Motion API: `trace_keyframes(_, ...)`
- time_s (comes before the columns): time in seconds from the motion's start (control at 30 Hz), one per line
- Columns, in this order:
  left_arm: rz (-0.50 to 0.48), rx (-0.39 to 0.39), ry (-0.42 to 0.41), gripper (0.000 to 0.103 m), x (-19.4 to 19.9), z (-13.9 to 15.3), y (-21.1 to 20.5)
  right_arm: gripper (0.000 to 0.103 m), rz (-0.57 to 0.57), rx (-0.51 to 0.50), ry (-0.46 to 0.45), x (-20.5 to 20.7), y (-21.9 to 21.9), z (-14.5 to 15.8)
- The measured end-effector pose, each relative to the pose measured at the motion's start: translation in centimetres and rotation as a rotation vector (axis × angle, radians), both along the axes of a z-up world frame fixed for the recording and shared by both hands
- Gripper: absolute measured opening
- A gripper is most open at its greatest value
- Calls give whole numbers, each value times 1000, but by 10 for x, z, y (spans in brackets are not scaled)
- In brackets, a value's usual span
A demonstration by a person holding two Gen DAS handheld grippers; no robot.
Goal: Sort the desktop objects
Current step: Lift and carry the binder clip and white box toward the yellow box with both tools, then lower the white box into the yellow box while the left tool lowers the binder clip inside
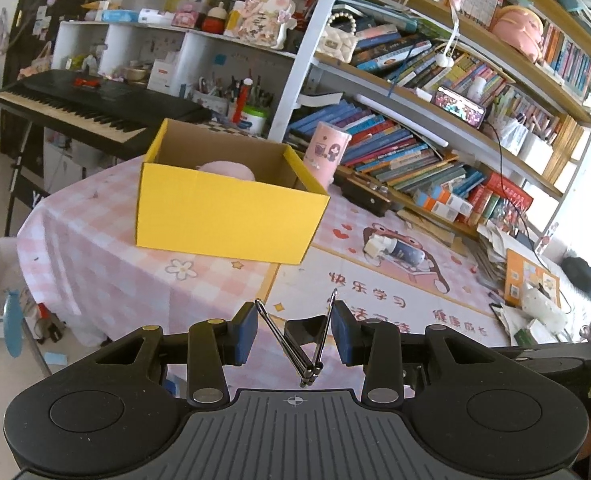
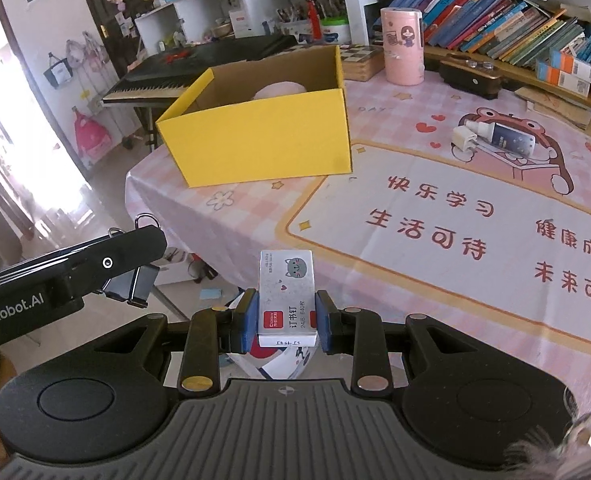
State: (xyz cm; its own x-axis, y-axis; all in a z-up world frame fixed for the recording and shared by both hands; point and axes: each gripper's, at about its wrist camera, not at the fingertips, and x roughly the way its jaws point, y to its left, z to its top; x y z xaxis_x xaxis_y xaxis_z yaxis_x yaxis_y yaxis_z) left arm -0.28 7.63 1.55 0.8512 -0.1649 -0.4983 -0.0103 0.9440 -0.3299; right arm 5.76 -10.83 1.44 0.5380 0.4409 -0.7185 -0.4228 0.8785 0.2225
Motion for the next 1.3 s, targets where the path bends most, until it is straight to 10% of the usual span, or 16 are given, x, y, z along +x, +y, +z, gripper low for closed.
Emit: trace_keyframes(1.3,43,-22,-26,38,3,2,43,28,42,-24,-2,5,45,-1)
